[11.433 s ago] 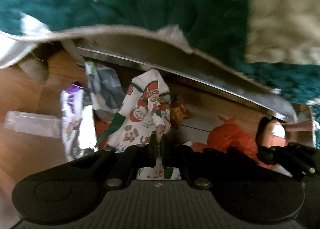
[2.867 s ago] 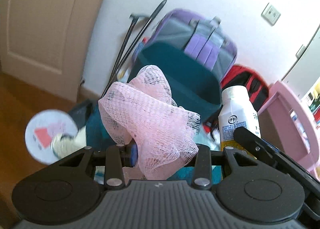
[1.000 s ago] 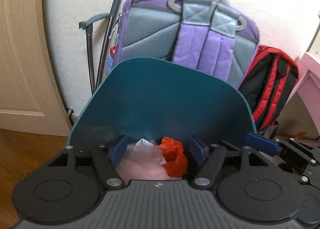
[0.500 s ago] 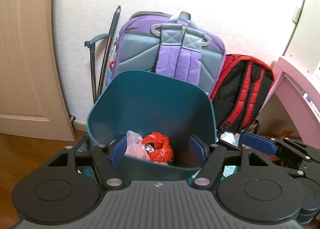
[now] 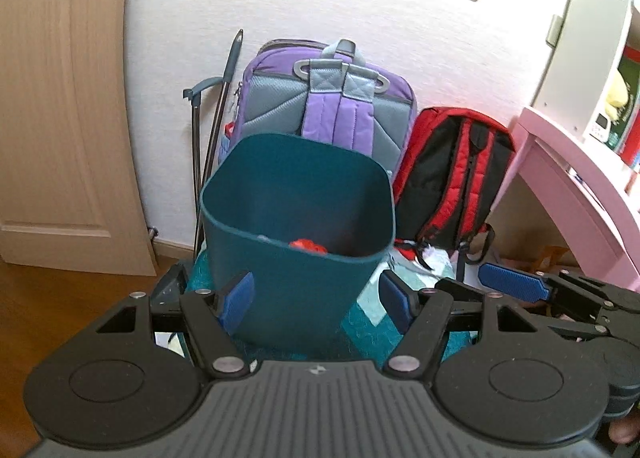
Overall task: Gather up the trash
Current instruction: 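Open both tools to release the mesh and bottle into the bin, then lower both tools back toward the remaining trash on the floor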
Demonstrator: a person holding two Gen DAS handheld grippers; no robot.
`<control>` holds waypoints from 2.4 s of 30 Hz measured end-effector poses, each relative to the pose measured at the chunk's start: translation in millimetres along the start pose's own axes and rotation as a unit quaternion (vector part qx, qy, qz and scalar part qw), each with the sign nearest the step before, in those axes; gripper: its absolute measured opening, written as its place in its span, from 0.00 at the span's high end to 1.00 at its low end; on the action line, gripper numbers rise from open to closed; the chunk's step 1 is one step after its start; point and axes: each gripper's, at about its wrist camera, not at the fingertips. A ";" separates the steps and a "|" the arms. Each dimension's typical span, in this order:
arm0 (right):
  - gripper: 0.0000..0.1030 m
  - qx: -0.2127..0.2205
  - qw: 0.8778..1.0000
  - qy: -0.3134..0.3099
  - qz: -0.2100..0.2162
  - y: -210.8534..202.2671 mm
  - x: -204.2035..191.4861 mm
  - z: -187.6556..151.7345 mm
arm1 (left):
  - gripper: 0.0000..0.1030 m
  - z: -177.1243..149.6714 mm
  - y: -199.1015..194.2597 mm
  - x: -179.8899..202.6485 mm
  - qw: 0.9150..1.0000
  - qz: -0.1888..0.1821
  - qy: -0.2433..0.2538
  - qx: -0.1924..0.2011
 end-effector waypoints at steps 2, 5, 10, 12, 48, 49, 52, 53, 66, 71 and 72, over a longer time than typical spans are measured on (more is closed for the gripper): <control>0.53 -0.002 1.000 0.001 0.009 -8.3 -1.3 -8.1 | 0.24 -12.3 -8.9 0.1 1.000 -0.002 0.005 0.000; 0.53 -0.007 1.000 -0.001 0.020 -18.1 -2.0 -23.6 | 0.21 -33.0 -19.3 -2.9 1.000 -0.003 0.007 -0.001; 0.52 -0.028 0.999 -0.005 0.035 -26.1 0.4 -57.6 | 0.18 -74.2 -18.3 -14.6 1.000 -0.010 -0.006 -0.027; 0.52 -0.042 0.998 -0.004 0.039 -24.1 3.1 -72.5 | 0.18 -91.9 -13.3 -20.4 0.999 -0.010 -0.014 -0.038; 0.51 -0.415 0.905 0.090 -0.026 282.1 72.6 -432.5 | 0.09 -438.1 324.8 -85.2 0.894 0.029 -0.088 -0.438; 0.51 -0.423 0.901 0.090 -0.027 290.4 76.0 -441.9 | 0.09 -449.9 333.3 -82.9 0.887 0.028 -0.083 -0.454; 0.51 -0.447 0.890 0.090 -0.012 311.5 80.4 -466.6 | 0.09 -481.2 356.6 -76.8 0.868 0.028 -0.063 -0.493; 0.51 -0.452 0.888 0.084 -0.006 317.7 79.3 -475.0 | 0.09 -489.3 362.7 -76.0 0.863 0.027 -0.061 -0.501; 0.51 -0.480 0.877 0.027 0.016 374.4 71.7 -538.1 | 0.09 -560.1 408.9 -61.4 0.845 0.003 -0.029 -0.535; 0.51 -0.477 0.879 0.017 0.008 383.2 69.8 -551.1 | 0.09 -575.9 417.1 -56.6 0.843 -0.002 -0.021 -0.537; 0.51 -0.475 0.880 0.015 0.009 383.6 68.2 -552.2 | 0.09 -577.7 418.2 -55.7 0.844 -0.001 -0.019 -0.535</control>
Point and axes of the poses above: each gripper's, at about its wrist camera, not at the fingertips, and y roughly the way its jaws point, x to its right, z to its top, and after that the axes turned 4 degrees about y, right-handed
